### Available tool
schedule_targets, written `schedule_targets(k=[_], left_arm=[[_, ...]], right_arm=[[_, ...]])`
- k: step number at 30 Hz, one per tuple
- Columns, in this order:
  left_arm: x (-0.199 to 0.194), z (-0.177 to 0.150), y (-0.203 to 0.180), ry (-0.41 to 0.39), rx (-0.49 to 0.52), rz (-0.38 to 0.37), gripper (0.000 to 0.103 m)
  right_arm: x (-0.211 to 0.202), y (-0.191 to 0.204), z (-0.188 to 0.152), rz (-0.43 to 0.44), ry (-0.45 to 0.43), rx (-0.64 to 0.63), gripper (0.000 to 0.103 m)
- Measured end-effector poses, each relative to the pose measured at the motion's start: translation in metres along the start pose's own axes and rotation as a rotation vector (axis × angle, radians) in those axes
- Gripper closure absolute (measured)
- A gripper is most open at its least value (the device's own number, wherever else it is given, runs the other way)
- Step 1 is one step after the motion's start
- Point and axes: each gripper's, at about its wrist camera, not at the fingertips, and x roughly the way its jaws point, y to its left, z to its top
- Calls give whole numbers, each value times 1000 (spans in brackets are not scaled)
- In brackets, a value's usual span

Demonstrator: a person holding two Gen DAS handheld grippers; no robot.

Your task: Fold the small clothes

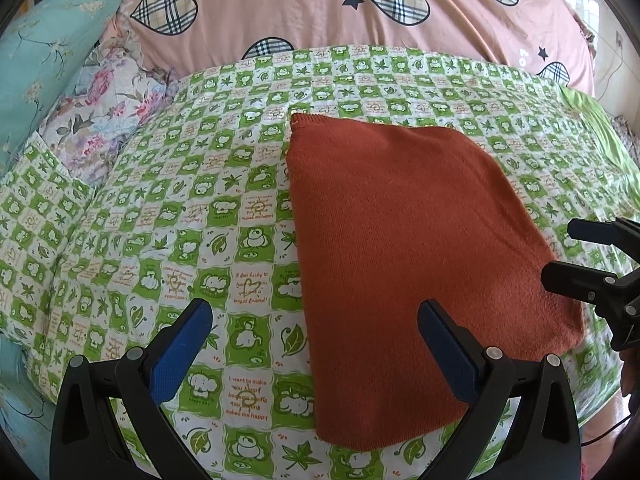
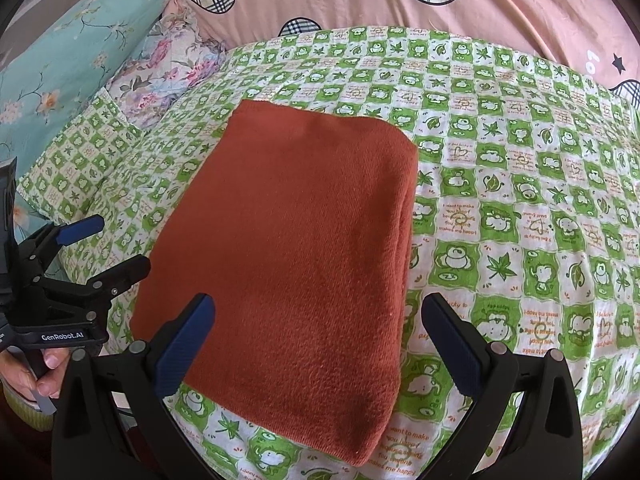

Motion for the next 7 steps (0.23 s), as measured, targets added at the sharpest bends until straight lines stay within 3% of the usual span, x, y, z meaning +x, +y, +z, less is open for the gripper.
schedule_targets(k=[7], left_arm=[[-1,2,-2,-5,5,-9,1]], right_arm=[[0,-1,1,0,0,-1,0]])
